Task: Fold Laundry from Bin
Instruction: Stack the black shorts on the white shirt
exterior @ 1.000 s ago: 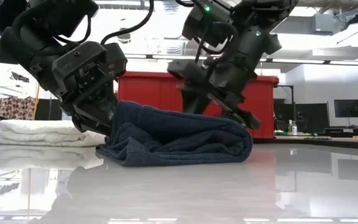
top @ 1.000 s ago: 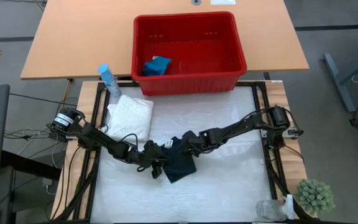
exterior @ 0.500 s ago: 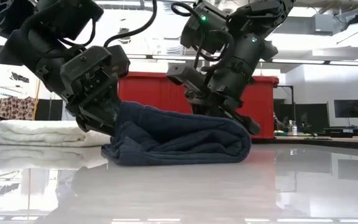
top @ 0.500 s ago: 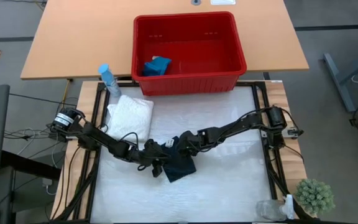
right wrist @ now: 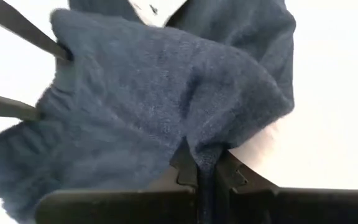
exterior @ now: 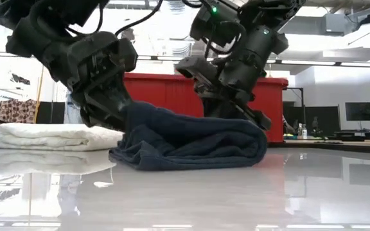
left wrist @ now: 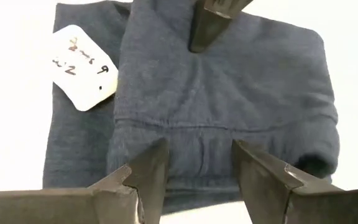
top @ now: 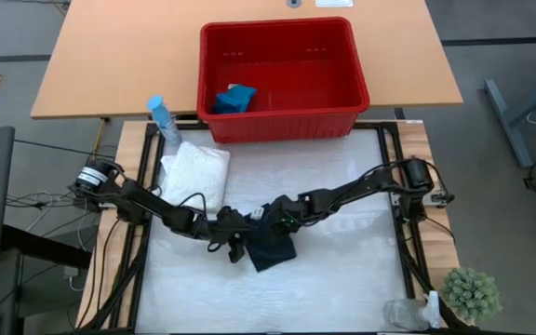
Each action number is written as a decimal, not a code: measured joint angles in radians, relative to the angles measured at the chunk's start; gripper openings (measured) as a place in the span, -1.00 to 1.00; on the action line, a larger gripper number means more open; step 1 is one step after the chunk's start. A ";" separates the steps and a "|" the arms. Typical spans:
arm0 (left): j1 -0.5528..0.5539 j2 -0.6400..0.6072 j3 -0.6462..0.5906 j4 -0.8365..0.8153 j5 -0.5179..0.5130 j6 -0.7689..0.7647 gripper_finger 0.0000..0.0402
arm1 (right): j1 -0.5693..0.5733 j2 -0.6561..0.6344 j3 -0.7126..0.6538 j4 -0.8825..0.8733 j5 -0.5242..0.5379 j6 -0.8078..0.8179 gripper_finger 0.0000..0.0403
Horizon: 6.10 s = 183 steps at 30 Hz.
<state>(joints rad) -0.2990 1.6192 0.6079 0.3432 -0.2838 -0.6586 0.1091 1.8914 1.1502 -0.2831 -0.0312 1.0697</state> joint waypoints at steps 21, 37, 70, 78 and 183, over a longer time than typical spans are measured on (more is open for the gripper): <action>0.003 -0.505 0.002 -0.512 0.065 -0.120 -0.16 | -0.011 -0.013 0.281 -0.151 0.015 -0.163 -0.85; -0.003 -0.891 0.003 -0.601 -0.019 -0.159 -0.16 | -0.134 -0.006 0.496 -0.111 0.033 -0.317 -0.85; -0.004 -1.195 0.003 -0.522 -0.135 -0.015 -0.16 | -0.280 0.318 0.998 0.221 -0.086 -0.371 -0.85; -0.007 -1.222 0.021 -0.503 -0.081 -0.002 -0.16 | -0.296 0.528 1.132 0.380 -0.152 -0.236 -0.85; 0.010 -0.841 -0.345 -0.971 -0.443 -0.738 -0.16 | -0.378 0.635 1.192 -0.300 -0.183 -0.696 -0.46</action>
<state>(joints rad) -0.2890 0.7784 0.2630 -0.6280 -0.7264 -1.3964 -0.2687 2.5261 2.3420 -0.5835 -0.2140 0.3735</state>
